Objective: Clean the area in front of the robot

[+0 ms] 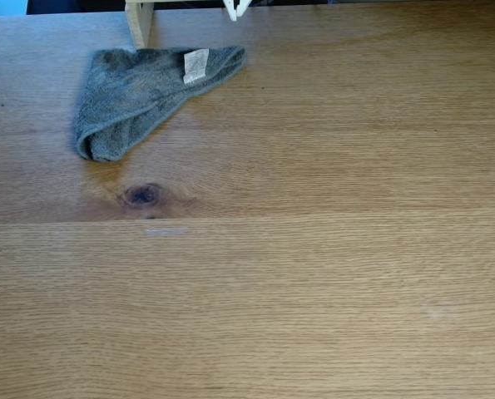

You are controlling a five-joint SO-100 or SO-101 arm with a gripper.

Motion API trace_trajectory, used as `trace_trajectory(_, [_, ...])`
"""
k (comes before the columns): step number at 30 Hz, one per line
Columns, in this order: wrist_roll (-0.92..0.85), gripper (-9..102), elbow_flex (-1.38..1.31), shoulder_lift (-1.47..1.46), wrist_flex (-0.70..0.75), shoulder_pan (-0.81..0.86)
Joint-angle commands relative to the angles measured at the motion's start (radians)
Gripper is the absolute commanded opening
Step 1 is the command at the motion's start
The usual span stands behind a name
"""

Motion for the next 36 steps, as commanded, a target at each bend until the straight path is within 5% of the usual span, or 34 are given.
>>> trace_trajectory(1, [-0.061, 0, 0.123, 0.008, 0.003, 0.017])
trace_trajectory(18, [-0.044, 0, 0.123, 0.008, -0.002, 0.000])
trace_trajectory(26, [-0.052, 8, 0.123, 0.008, -0.021, -0.089])
trace_trajectory(36, [-0.250, 26, 0.112, -0.166, -0.489, -0.213])
